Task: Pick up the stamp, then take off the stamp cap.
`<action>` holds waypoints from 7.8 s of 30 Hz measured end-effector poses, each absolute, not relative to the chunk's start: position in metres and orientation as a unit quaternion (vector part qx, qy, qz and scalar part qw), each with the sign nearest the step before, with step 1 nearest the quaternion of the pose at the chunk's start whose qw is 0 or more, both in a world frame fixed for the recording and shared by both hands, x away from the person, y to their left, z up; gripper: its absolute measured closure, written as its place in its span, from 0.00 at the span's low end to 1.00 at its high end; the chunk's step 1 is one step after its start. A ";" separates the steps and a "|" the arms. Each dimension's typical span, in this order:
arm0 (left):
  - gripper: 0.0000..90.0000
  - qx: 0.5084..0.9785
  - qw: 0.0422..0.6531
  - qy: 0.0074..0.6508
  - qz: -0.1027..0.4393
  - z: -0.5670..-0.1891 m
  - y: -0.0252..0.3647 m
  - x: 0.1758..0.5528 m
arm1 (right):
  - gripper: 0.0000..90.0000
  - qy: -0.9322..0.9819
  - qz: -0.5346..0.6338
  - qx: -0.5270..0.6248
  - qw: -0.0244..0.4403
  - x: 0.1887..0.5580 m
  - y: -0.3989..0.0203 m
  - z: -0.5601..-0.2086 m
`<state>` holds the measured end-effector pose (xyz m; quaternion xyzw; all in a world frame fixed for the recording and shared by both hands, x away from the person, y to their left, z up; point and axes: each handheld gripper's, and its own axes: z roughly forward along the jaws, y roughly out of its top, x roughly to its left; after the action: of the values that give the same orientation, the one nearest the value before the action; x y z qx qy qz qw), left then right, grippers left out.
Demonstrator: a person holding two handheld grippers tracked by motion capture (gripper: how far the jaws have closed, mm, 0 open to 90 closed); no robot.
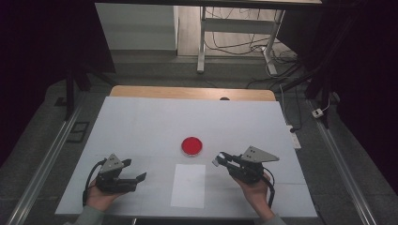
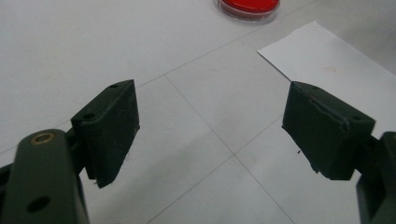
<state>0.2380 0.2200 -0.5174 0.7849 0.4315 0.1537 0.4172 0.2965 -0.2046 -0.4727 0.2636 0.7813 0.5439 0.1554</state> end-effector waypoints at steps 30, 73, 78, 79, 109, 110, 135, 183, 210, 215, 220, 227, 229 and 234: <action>0.21 0.782 0.422 0.430 0.158 -0.518 0.218 0.240 | 0.83 0.771 0.567 0.251 0.149 0.308 -0.171 -0.466; 0.23 0.803 0.426 0.371 0.190 -0.482 0.167 0.245 | 0.83 0.765 0.577 0.245 0.145 0.309 -0.169 -0.463; 0.23 0.808 0.422 0.361 0.197 -0.474 0.157 0.251 | 0.83 0.766 0.578 0.242 0.143 0.309 -0.169 -0.462; 0.23 0.808 0.422 0.360 0.198 -0.473 0.155 0.252 | 0.83 0.765 0.579 0.242 0.142 0.309 -0.169 -0.462; 0.24 0.814 0.429 0.338 0.200 -0.470 0.125 0.270 | 0.83 0.759 0.585 0.246 0.148 0.312 -0.170 -0.461; 0.24 0.814 0.429 0.337 0.199 -0.470 0.124 0.270 | 0.83 0.759 0.585 0.245 0.148 0.313 -0.170 -0.461; 0.24 0.824 0.428 0.318 0.193 -0.477 0.095 0.272 | 0.83 0.755 0.590 0.249 0.143 0.314 -0.169 -0.461; 0.30 0.828 0.423 0.287 0.230 -0.480 0.047 0.290 | 0.83 0.739 0.602 0.268 0.139 0.305 -0.158 -0.461; 0.60 0.832 0.421 0.270 0.241 -0.486 0.049 0.289 | 0.83 0.737 0.604 0.278 0.124 0.309 -0.159 -0.466; 0.63 0.834 0.417 0.266 0.242 -0.487 0.048 0.289 | 0.83 0.736 0.604 0.279 0.123 0.309 -0.160 -0.467; 0.66 0.837 0.415 0.263 0.242 -0.487 0.047 0.289 | 0.83 0.736 0.603 0.281 0.122 0.310 -0.160 -0.468; 0.69 0.839 0.414 0.261 0.240 -0.488 0.047 0.289 | 0.83 0.737 0.601 0.284 0.120 0.310 -0.159 -0.470; 0.70 0.839 0.414 0.261 0.240 -0.488 0.047 0.289 | 0.83 0.737 0.601 0.284 0.119 0.310 -0.159 -0.470; 0.70 0.840 0.412 0.260 0.239 -0.489 0.046 0.289 | 0.83 0.736 0.603 0.286 0.118 0.311 -0.160 -0.470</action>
<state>0.2888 0.0464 -0.4890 0.8400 0.2603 0.2393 0.4117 0.3106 -0.1599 -0.4701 0.2856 0.7358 0.6025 0.1183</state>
